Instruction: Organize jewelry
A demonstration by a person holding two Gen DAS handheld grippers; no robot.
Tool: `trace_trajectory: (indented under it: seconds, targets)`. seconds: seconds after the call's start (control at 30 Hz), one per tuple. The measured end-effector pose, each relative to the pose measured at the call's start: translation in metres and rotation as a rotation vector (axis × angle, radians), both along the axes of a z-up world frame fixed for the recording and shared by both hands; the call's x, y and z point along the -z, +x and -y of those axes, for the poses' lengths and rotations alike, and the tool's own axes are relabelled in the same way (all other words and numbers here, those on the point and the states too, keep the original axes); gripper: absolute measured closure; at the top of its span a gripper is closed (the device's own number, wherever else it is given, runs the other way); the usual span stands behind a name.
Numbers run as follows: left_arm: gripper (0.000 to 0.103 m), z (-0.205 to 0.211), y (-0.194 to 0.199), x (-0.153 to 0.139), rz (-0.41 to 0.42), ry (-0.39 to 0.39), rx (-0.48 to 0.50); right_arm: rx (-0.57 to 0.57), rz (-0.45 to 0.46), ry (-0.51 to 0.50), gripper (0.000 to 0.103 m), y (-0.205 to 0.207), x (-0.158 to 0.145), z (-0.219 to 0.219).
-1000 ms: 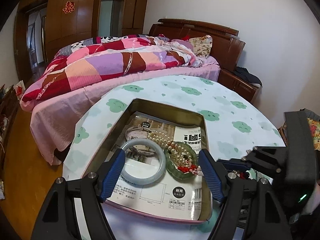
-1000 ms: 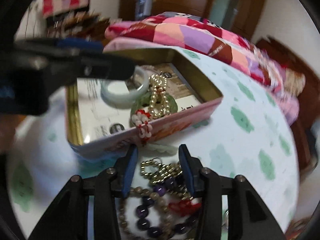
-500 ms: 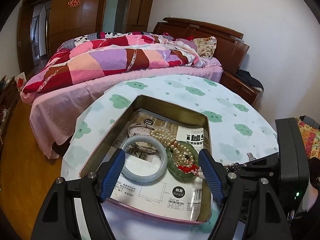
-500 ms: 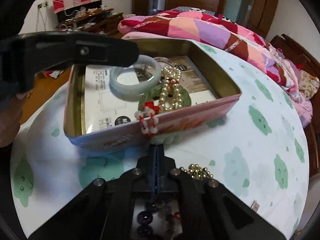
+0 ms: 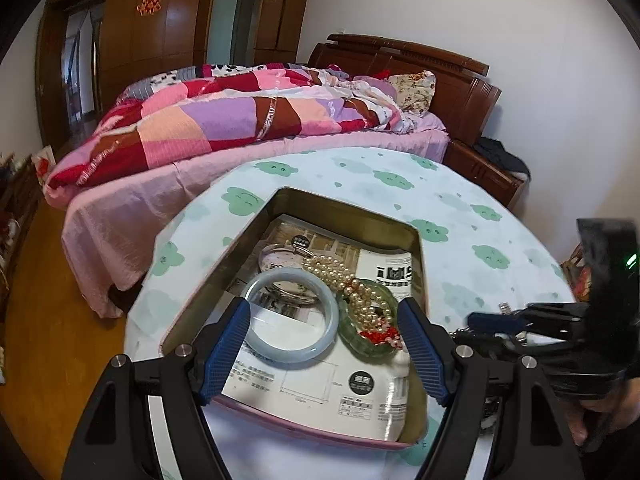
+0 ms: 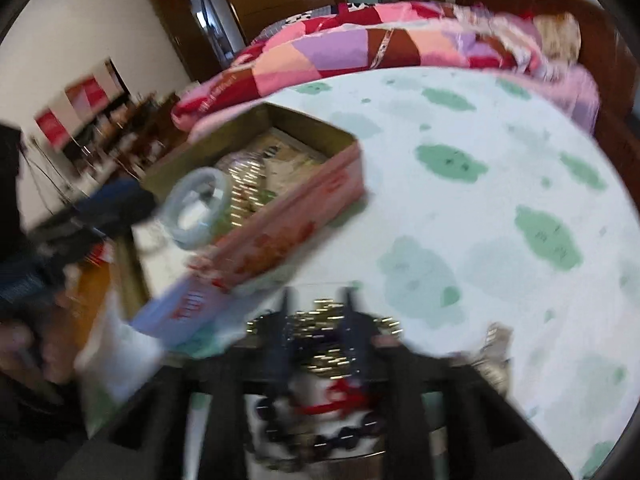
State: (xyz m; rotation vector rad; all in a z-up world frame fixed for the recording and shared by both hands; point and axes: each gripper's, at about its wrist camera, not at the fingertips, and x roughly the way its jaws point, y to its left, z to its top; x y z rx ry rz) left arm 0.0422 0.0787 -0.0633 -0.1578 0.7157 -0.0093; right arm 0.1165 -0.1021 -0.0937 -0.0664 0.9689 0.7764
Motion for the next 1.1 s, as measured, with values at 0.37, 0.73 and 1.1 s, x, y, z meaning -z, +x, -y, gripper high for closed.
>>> trace_trajectory:
  seconds: [0.37, 0.73, 1.1]
  targets:
    - [0.027, -0.005, -0.001, -0.003, 0.011, 0.005, -0.012, -0.142, 0.228, -0.161, 0.054, -0.039, -0.007, -0.051]
    - [0.027, -0.006, 0.002, 0.004, -0.003, 0.007, -0.020, -0.360, 0.433, -0.288, 0.084, -0.053, 0.012, -0.069]
    - [0.027, -0.011, 0.001, 0.001, 0.005, -0.007, -0.034, -0.312, 0.399, -0.258, 0.099, -0.051, 0.003, -0.063]
